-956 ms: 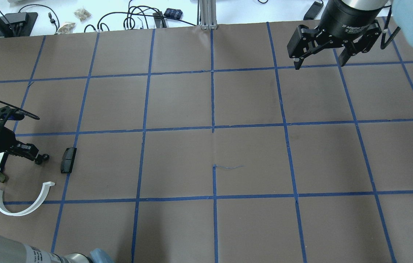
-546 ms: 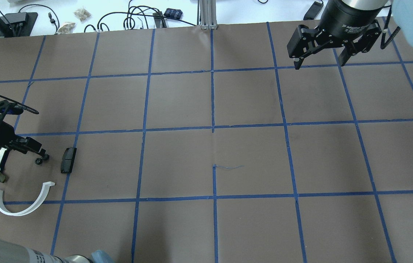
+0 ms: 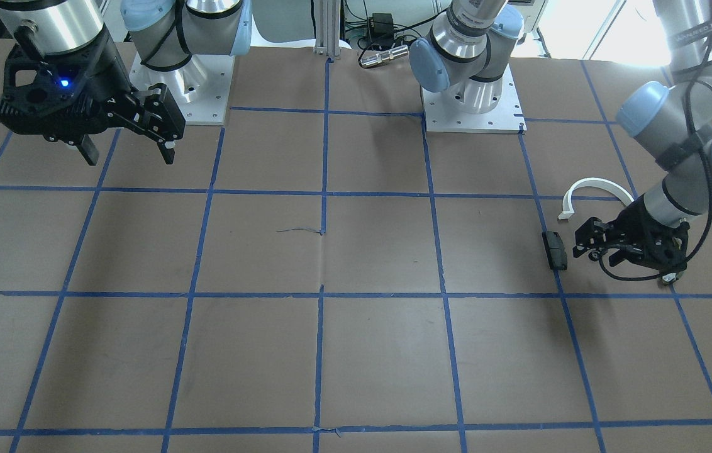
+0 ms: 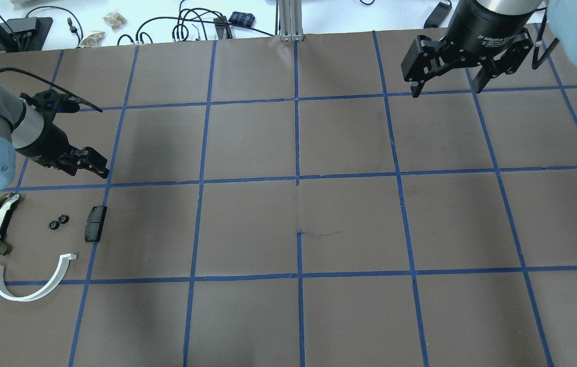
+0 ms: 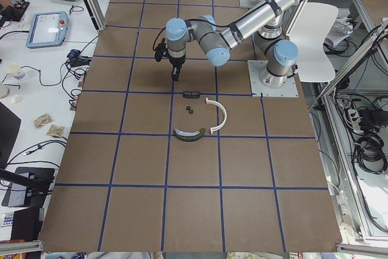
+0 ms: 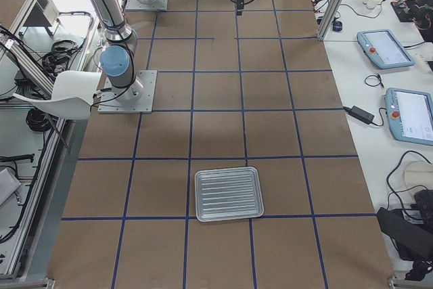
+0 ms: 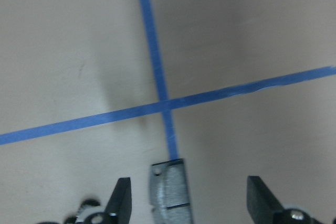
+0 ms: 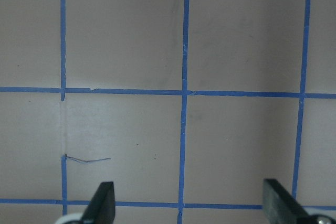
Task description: Place bearing gear from tray to pile
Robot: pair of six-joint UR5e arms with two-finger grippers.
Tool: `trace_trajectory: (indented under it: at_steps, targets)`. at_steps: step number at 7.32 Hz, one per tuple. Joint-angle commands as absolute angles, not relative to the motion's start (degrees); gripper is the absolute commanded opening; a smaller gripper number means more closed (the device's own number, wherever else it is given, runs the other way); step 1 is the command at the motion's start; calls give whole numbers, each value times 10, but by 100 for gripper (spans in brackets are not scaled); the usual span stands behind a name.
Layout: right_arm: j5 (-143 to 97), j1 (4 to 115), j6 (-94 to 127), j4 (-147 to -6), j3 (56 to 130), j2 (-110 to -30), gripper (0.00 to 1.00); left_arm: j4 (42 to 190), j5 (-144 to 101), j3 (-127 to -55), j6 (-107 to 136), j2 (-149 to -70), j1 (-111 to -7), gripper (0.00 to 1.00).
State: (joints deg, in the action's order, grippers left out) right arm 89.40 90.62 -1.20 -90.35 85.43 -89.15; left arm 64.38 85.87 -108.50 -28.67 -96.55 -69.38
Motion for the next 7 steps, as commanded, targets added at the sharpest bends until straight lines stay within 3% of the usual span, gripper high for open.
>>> trace_trajectory:
  at_steps: [1, 3, 4, 7]
  targets:
    - [893, 906, -12, -903, 854, -891, 100, 743, 876, -972, -72, -943, -834, 93]
    - [889, 906, -6, -904, 858, -892, 100, 821, 938, -886, 16, -948, -971, 97]
    - [888, 906, -4, -904, 857, -892, 100, 825, 928, -871, 51, -940, -992, 100]
    - [894, 907, -4, -904, 858, -892, 100, 874, 917, -871, 50, -923, -942, 100]
